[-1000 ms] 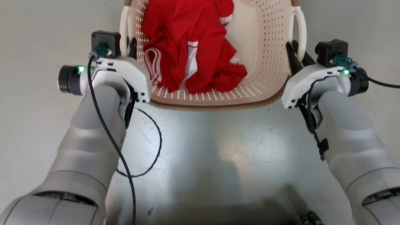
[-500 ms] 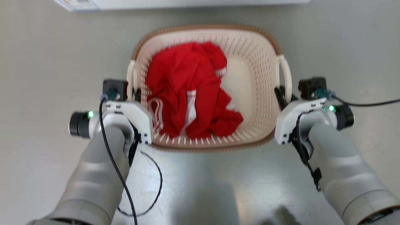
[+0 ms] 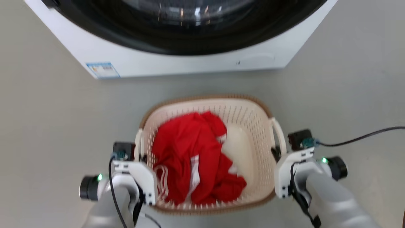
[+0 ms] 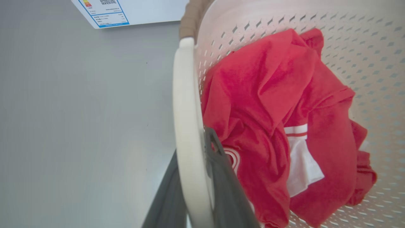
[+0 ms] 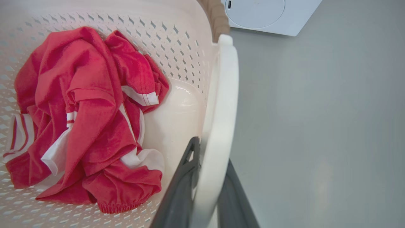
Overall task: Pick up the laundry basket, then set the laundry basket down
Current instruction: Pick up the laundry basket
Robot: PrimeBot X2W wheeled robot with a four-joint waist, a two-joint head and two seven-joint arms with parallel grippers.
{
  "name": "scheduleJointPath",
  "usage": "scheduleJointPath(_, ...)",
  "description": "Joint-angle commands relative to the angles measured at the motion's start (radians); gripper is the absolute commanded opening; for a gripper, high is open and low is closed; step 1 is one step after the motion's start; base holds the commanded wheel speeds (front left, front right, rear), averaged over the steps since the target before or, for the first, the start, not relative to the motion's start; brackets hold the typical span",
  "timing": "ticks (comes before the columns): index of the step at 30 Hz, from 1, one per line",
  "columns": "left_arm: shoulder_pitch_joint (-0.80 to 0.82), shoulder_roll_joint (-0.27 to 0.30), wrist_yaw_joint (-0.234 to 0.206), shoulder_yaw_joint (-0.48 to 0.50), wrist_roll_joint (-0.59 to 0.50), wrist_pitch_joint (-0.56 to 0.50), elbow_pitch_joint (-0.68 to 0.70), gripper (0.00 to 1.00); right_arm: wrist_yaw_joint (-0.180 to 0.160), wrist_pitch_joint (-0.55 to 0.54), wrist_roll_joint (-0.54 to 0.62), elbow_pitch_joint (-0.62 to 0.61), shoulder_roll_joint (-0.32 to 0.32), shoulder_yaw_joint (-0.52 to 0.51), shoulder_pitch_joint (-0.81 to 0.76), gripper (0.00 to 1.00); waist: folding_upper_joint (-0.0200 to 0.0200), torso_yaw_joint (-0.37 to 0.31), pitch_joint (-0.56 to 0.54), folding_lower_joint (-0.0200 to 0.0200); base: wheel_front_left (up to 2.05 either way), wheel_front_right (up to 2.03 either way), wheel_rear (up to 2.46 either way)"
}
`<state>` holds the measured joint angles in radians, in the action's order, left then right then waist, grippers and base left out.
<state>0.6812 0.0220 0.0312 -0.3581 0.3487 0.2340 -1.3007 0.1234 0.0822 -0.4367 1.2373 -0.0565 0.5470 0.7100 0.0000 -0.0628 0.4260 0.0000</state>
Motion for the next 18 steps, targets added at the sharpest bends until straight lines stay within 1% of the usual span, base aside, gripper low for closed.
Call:
scheduleJointPath(1,-0.024,0.028,0.012,0.004,0.011,0.005,0.015,0.00,0.007,-0.018,-0.010,-0.015,0.006,0.036,-0.052,0.00,0.0000,-0.010,-0.094,0.0000,0.00,0.00,0.00)
scheduleJointPath(6,-0.104,0.028,0.011,-0.048,0.062,-0.015,0.026,0.00,0.007,-0.051,-0.050,-0.035,0.006,0.082,-0.119,0.00,0.0000,-0.013,-0.199,0.0000,0.00,0.00,0.00)
scheduleJointPath(10,-0.164,0.028,0.000,-0.088,0.101,-0.021,0.038,0.00,0.007,-0.076,-0.081,-0.046,0.006,0.115,-0.168,0.00,0.0000,-0.022,-0.272,0.0000,0.00,0.00,0.00)
scheduleJointPath(16,-0.243,0.028,-0.010,-0.149,0.149,-0.038,0.052,0.00,0.007,-0.098,-0.118,-0.060,0.006,0.159,-0.227,0.00,0.0000,-0.034,-0.358,0.0000,0.00,0.00,0.00)
scheduleJointPath(18,-0.256,0.028,-0.012,-0.160,0.158,-0.042,0.057,0.00,0.007,-0.100,-0.123,-0.061,0.006,0.165,-0.236,0.00,0.0000,-0.035,-0.371,0.0000,0.00,0.00,0.00)
